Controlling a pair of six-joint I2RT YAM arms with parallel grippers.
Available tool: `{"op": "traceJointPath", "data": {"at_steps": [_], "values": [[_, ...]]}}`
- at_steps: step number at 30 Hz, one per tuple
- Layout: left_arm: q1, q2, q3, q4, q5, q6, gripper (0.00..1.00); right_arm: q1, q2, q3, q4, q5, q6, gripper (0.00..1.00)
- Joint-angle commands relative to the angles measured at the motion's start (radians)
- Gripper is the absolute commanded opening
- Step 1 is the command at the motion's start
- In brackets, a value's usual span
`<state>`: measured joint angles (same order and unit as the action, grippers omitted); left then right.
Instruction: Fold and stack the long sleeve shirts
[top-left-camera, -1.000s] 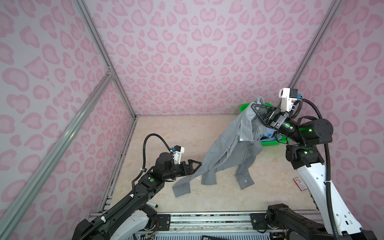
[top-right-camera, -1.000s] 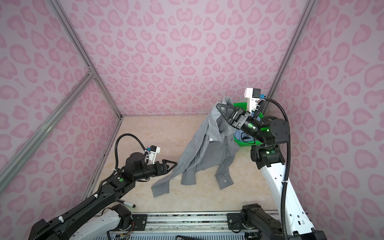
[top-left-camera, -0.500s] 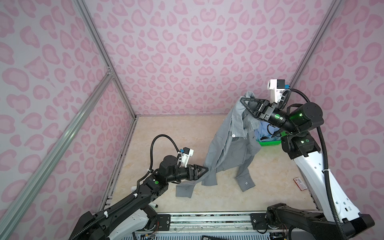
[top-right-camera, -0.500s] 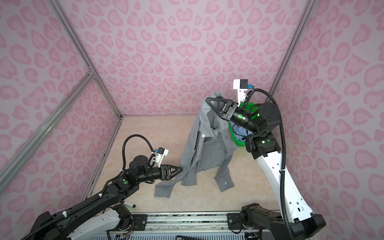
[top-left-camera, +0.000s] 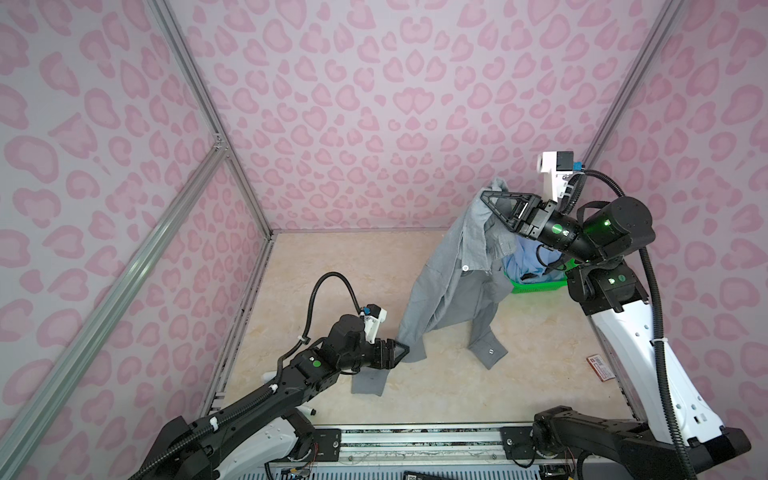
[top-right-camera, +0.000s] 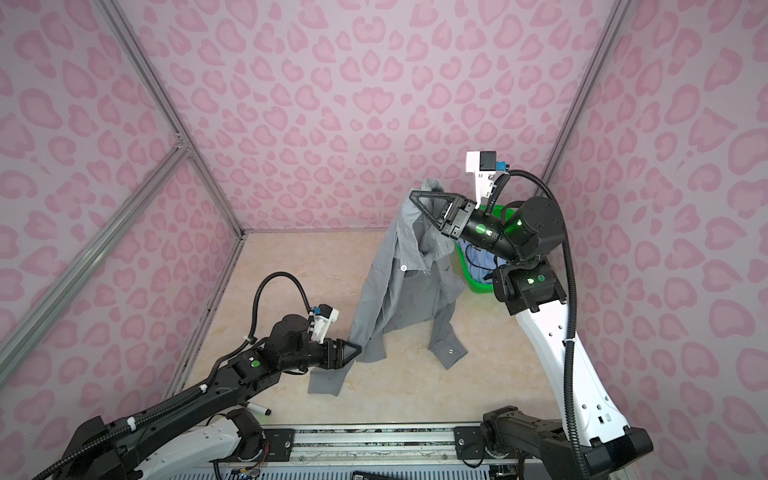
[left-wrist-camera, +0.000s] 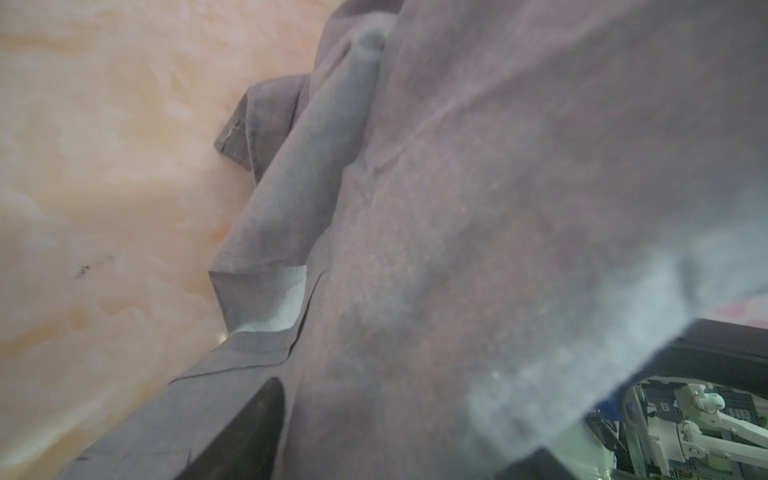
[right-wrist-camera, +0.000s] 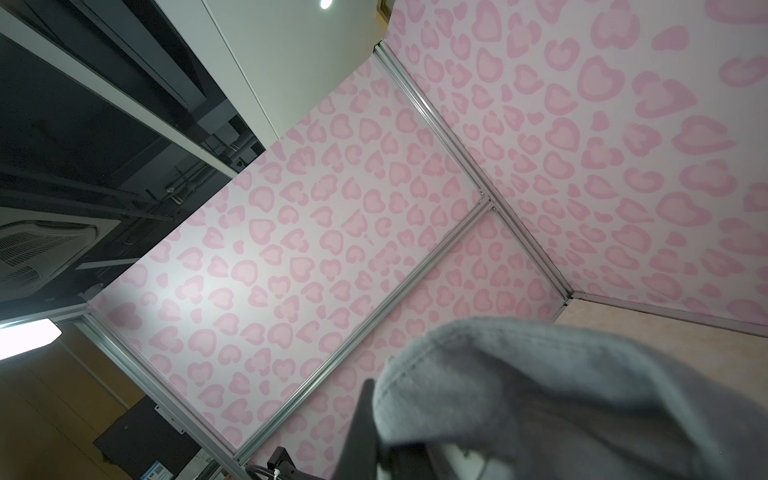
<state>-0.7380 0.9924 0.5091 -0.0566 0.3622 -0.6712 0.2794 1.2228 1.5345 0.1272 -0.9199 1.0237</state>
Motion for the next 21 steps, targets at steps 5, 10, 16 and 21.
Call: {"op": "traceJointPath", "data": {"at_steps": [5, 10, 16, 21], "values": [[-0.002, -0.064, 0.063, -0.083, -0.062, 0.012, 0.04, 0.002, 0.043, 0.016, -0.013, 0.036, -0.068, 0.00], [0.097, -0.234, 0.216, -0.358, -0.222, 0.004, 0.04, 0.055, 0.276, 0.115, 0.133, 0.055, 0.028, 0.00], [0.297, -0.290, 0.591, -0.714, -0.355, 0.098, 0.04, 0.258, 0.768, 0.776, 0.017, 0.071, 0.087, 0.00], [0.314, -0.194, 0.977, -0.866, -0.472, 0.196, 0.04, 0.298, 1.231, 1.459, 0.161, 0.204, 0.445, 0.00]]}}
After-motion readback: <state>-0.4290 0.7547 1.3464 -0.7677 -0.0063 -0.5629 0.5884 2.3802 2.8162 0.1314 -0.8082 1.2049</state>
